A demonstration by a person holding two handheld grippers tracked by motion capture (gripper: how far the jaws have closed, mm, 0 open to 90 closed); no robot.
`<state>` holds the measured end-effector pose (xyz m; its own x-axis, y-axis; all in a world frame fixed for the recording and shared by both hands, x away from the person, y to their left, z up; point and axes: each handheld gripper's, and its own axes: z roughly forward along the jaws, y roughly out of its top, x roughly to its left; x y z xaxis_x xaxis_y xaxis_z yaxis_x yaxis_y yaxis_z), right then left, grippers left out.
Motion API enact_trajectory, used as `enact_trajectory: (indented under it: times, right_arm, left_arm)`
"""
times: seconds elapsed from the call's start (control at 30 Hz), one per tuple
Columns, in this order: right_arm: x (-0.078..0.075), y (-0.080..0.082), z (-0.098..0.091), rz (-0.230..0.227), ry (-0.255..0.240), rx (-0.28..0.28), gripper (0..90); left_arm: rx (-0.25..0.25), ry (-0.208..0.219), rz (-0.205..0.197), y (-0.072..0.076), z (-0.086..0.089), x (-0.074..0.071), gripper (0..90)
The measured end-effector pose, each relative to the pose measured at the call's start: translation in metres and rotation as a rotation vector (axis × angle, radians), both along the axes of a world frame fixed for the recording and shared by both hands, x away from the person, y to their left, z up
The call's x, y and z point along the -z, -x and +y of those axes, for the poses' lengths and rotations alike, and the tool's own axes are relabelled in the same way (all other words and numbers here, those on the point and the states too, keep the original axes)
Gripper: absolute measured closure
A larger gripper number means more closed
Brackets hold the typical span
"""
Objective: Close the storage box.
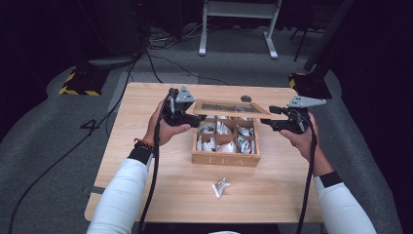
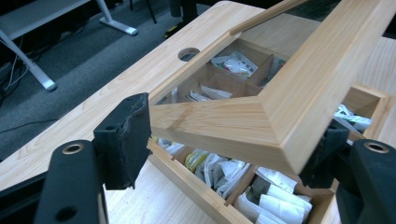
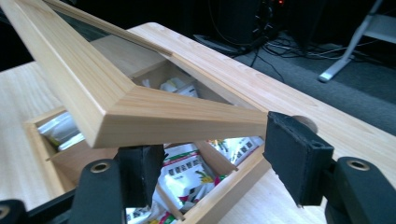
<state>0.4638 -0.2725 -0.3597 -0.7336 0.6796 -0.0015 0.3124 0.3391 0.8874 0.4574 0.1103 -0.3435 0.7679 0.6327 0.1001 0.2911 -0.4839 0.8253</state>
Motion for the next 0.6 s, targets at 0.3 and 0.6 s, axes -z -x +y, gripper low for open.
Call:
enact_trajectory:
  times: [0.3, 0.6]
  right_arm:
    - [0.004, 0.007, -0.002, -0.001, 0.009, -0.015, 37.7]
    - [0.007, 0.017, -0.004, 0.004, 0.02, -0.036, 37.2]
  left_arm:
    - [0.019, -0.017, -0.005, 0.007, -0.004, 0.003, 30.2]
    - [0.039, -0.033, 0.004, 0.017, -0.003, 0.007, 29.2]
